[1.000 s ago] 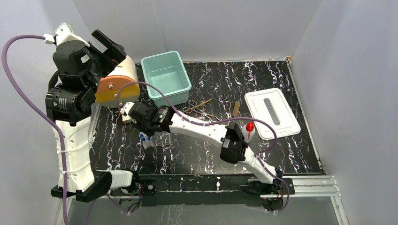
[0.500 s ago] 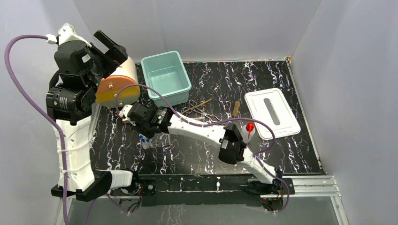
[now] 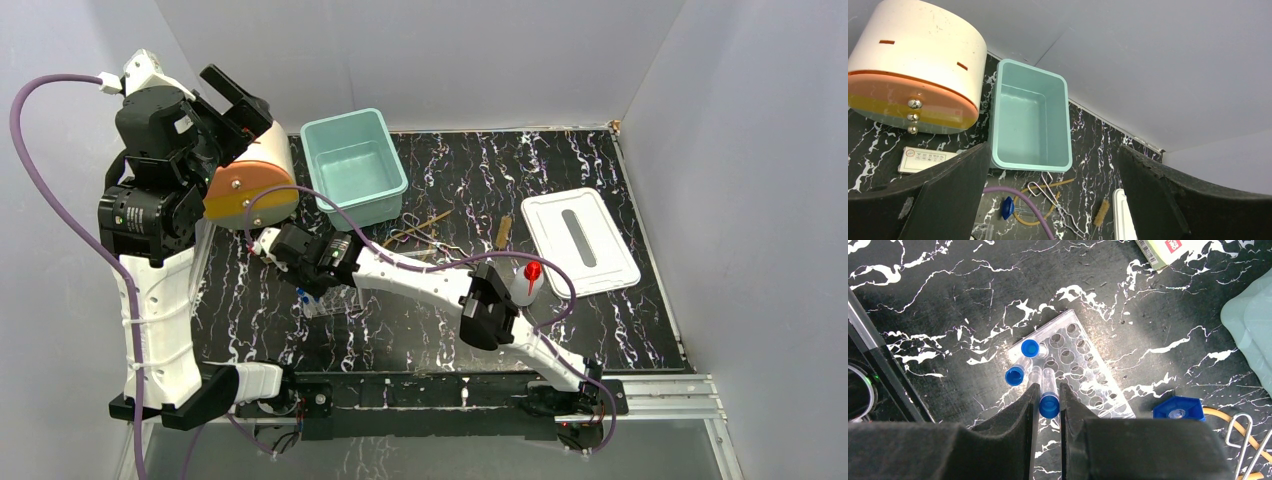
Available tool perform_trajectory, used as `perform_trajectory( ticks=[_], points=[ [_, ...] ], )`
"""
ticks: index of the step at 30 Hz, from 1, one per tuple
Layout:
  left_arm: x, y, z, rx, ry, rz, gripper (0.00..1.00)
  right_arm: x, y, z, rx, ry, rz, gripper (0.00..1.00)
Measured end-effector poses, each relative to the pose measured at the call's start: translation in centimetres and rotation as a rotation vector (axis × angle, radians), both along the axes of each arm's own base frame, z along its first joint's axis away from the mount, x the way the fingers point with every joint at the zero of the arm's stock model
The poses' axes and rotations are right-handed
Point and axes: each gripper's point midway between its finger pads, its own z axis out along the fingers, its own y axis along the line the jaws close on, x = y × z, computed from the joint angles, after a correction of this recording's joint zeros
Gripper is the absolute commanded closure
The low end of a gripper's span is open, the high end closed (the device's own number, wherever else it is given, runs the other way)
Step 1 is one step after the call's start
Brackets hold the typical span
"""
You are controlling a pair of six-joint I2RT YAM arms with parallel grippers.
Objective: Organize the chemistry lab equipment
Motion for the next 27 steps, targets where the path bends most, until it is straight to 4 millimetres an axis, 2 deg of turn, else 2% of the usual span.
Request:
perform_trajectory(
  ticks=[18, 27],
  points=[
    [-0.02, -0.11, 0.02, -0.002, -0.001, -0.006, 0.02, 0.55, 0.31, -0.48, 0.007, -0.023, -0.016, 0.73],
    [-0.02, -0.12, 0.02, -0.001, 0.0, -0.007, 0.02, 0.56, 0.36, -0.74, 0.007, -0.022, -0.015, 0.67]
  ],
)
